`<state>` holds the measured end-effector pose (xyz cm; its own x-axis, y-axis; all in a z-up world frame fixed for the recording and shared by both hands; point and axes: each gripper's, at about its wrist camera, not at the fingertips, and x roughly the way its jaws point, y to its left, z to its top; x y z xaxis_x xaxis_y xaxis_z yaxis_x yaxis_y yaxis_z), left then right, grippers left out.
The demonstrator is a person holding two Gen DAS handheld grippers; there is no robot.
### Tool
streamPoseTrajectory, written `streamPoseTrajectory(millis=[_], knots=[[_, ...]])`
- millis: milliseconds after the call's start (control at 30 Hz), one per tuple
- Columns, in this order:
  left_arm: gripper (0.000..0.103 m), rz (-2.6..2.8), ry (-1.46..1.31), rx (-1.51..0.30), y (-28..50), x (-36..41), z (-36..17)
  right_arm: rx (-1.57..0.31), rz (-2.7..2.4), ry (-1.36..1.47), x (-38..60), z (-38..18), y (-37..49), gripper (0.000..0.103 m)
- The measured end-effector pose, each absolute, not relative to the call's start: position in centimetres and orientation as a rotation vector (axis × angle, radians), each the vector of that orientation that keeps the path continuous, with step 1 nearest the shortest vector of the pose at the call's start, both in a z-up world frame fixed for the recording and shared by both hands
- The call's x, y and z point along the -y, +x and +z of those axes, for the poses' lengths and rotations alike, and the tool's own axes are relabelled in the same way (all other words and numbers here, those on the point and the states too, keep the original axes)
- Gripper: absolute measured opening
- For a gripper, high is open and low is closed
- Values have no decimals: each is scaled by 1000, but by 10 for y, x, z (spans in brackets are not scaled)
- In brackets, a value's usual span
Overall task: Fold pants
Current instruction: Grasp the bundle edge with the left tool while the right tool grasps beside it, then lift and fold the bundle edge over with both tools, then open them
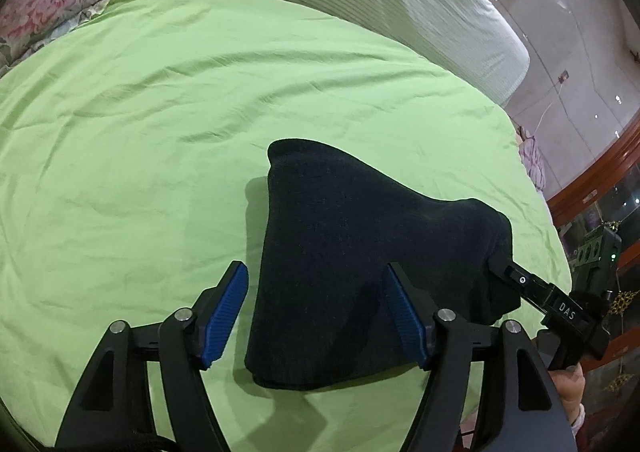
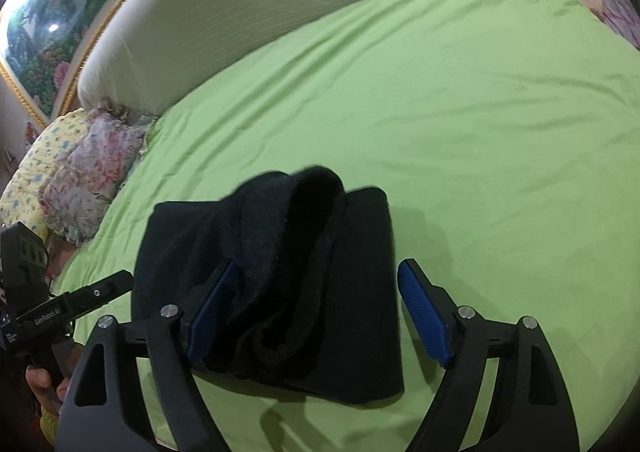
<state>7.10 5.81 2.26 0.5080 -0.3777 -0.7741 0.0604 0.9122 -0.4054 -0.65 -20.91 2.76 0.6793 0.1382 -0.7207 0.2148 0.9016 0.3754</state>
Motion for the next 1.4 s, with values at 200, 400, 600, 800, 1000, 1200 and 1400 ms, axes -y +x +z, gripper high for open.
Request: streamPoseTrajectory(millis=[200,400,600,800,1000,1200,1400], knots=[[73,-273,-390,-1043,83,-65,8,-850,-45,491,210,21,-8,82],[75,-274,-401,-1058,90,-64,1,-861,-12,470,217,18,-12,60],[77,-289,-388,-1076,96,-54,-7,-850,63,573,241,10,-22,43],[68,-307,-384,-1095,101,-44,-20,-852,72,541,235,13,-22,43],[57,-303,-372,-1090,103,-38,-22,-855,67,552,233,10,-20,49],[51,-293,-348,-1077,99,-34,-19,-856,55,543,232,11,-23,52],[63,-288,-383,-1099,101,-44,-21,-887,28,558,234,16,-20,63]])
